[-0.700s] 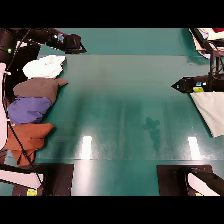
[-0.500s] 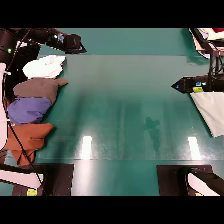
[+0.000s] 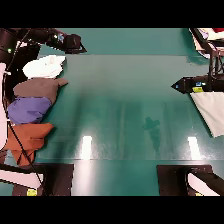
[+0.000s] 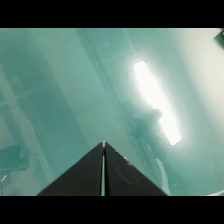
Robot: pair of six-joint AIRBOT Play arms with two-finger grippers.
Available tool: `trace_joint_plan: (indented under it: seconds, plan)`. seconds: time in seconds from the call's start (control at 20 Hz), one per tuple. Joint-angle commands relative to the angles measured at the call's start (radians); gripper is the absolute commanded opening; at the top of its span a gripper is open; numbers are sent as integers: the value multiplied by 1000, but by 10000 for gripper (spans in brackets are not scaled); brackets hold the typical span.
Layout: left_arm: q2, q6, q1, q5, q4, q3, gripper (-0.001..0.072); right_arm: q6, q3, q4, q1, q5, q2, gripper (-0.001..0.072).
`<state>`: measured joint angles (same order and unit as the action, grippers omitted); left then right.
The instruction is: Fold the shirts.
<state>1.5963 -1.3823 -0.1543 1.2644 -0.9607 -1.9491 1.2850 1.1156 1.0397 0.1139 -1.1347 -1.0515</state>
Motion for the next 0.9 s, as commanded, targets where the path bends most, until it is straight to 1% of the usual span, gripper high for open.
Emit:
trace_joint_plan:
  seconds: [0.0, 0.05, 0.1, 0.15, 0.2, 0.25, 0.35, 0.4, 0.45, 0.55, 0.65, 0.85]
  plan:
    - [-1, -14, 0, -2, 18, 0, 26, 0, 1, 1, 1, 0, 0, 16]
    - [0, -9, 0, -23, 12, 0, 27, 0, 1, 1, 1, 0, 0, 16]
    - [0, 5, 0, -68, -8, 0, 44, 0, 1, 0, 1, 0, 0, 16]
    - [0, 10, 0, -103, -63, 0, 304, 0, 1, 0, 1, 1, 0, 16]
    - [2, 4, 0, -137, -165, 0, 598, 1, 1, 0, 1, 1, 0, 15]
    - [5, -23, 0, -162, -287, 0, 624, 1, 1, 0, 1, 0, 0, 16]
    - [25, -97, 6, -175, -592, 4, 625, 1, 1, 0, 1, -2, 0, 16]
    - [45, -119, 15, -175, -737, 8, 624, 1, 1, 0, 1, -1, 0, 16]
    - [69, -132, 32, -177, -817, 8, 625, 1, 1, 1, 1, 2, 0, 15]
    - [127, -203, 104, -203, -811, 8, 625, 1, 1, 1, 1, 1, 0, 16]
    - [192, -244, 172, -208, -805, 8, 625, 1, 1, 0, 1, -2, 0, 15]
    - [299, -241, 267, -227, -733, 8, 624, 1, 1, 1, 2, -1, 0, 16]
